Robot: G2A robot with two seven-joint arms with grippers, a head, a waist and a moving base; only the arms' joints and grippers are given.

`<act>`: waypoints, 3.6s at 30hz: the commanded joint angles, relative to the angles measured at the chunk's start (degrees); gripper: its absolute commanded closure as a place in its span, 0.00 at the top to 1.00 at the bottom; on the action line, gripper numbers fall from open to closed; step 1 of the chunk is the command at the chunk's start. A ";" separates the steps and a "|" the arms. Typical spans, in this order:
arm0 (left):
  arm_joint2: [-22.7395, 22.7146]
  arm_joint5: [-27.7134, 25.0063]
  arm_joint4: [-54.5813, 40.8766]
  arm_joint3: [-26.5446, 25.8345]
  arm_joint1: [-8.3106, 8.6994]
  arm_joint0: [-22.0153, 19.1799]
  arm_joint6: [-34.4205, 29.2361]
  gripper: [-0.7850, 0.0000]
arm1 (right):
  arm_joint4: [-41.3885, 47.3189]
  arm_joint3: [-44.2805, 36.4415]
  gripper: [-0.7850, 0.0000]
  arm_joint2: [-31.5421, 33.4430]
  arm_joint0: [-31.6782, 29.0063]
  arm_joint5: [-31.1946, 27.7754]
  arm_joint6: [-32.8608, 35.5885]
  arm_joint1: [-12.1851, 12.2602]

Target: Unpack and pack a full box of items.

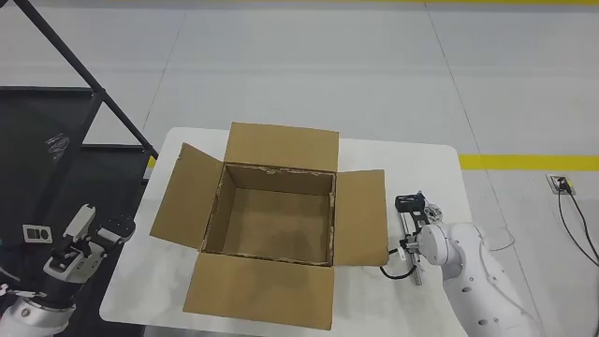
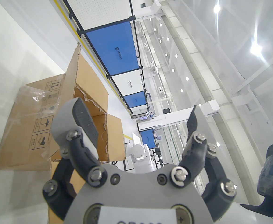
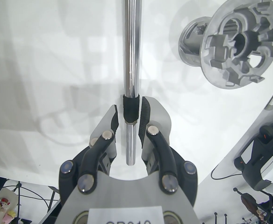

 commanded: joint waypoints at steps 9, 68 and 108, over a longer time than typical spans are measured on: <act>0.00 0.00 0.00 0.00 0.00 0.00 0.00 1.00 | -0.93 2.41 0.20 -1.74 1.52 0.69 0.55 -0.36; -5.31 -2.84 -5.66 0.99 -0.40 4.29 4.29 1.00 | 13.32 -1.01 0.00 -38.70 29.87 -1.99 -6.41 -9.99; -5.35 -2.79 -5.62 1.00 -0.40 4.36 4.29 1.00 | 27.72 64.76 0.38 -53.18 45.23 -15.65 -17.30 -37.60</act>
